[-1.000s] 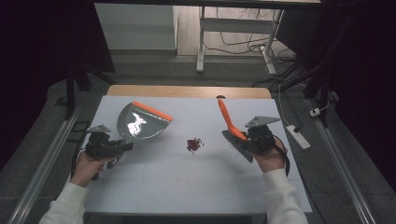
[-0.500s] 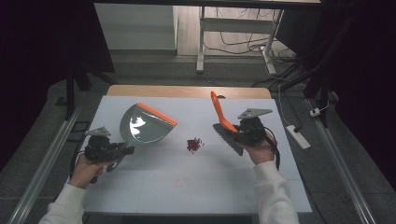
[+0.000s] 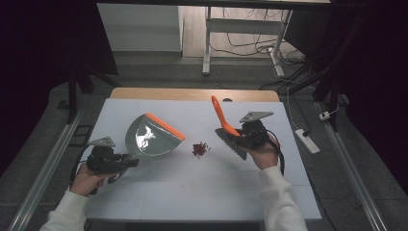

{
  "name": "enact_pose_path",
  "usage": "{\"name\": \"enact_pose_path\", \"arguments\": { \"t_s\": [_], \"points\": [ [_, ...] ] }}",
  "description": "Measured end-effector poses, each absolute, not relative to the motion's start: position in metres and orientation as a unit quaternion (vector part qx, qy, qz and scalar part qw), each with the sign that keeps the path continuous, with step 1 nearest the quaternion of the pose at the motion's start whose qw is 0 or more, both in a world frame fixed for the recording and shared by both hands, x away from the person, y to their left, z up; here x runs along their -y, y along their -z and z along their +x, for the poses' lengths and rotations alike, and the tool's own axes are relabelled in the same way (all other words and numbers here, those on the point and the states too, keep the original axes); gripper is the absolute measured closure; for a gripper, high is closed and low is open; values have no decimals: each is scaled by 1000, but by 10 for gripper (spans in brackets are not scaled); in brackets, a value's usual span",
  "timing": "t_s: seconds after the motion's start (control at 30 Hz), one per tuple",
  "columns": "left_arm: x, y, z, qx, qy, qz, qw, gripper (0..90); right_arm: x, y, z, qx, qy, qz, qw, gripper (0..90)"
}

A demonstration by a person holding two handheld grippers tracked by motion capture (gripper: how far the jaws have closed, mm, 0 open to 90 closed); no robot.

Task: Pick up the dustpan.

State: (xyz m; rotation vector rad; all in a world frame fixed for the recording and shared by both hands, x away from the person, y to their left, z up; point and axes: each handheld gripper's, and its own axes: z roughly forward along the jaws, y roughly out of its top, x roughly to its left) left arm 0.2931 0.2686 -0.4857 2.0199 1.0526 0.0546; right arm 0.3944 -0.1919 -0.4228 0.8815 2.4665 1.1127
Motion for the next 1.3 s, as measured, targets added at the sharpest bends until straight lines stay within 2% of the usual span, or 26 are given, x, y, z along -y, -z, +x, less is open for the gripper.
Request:
{"name": "enact_pose_path", "arguments": {
  "t_s": [0.77, 1.3],
  "points": [
    [-232, 496, 290, -342, 27, 863, 370, 617, 181, 430, 399, -860, -381, 304, 146, 701],
    [-217, 505, 292, -326, 60, 877, 347, 616, 169, 443, 409, -864, -372, 307, 145, 702]
  ]
}}
